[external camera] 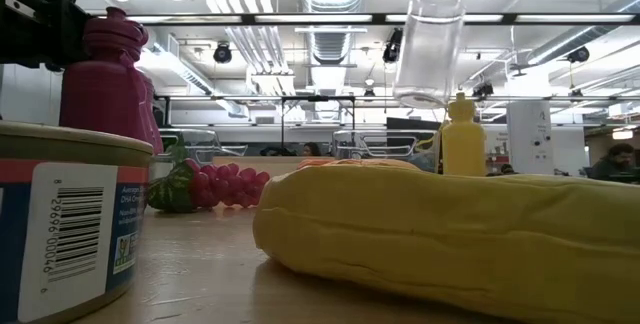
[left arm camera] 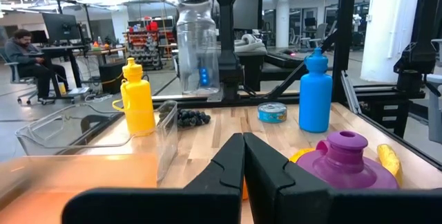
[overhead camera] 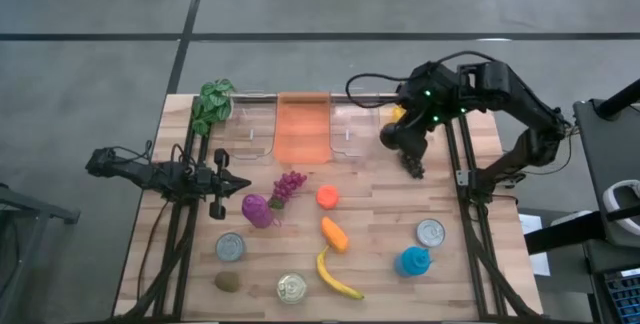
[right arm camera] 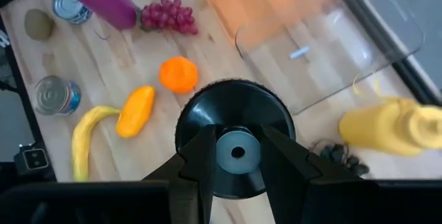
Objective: Pick & Place Food Item
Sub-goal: Put the transparent water bottle into the right transparent bin
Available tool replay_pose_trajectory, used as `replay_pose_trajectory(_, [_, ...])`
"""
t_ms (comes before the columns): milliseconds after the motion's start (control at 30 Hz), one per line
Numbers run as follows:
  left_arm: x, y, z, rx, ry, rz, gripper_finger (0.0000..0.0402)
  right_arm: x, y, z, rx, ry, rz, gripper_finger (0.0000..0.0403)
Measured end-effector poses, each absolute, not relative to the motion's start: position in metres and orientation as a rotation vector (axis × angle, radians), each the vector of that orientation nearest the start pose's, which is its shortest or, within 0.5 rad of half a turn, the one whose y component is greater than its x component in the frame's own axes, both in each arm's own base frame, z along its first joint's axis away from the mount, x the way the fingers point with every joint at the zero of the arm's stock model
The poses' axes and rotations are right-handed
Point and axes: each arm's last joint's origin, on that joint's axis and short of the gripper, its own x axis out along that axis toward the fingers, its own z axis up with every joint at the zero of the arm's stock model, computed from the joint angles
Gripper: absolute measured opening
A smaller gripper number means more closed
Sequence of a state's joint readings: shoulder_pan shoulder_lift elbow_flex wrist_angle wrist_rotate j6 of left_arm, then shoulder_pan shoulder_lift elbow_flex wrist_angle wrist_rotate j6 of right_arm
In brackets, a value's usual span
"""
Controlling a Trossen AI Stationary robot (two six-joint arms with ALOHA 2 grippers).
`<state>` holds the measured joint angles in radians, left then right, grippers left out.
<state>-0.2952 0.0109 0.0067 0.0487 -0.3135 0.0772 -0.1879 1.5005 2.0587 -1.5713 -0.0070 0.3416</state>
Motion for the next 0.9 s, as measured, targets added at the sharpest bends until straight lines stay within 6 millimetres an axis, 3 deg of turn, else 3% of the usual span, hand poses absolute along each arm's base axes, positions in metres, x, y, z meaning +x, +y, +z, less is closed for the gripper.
replay_pose_trajectory(300, [0.095,-0.019,0.17,0.064,-0.042,0.02,0.001,0.242,-0.069,0.477,0.345,0.929,-0.333,0.0091])
replay_pose_trajectory(500, [0.095,-0.02,0.17,0.064,-0.042,0.02,0.001,0.254,-0.103,0.478,0.31,0.917,-0.382,0.0091])
replay_pose_trajectory(900, [0.095,-0.02,0.17,0.063,-0.042,0.02,0.001,0.279,-0.182,0.436,0.33,1.054,-0.497,0.0091])
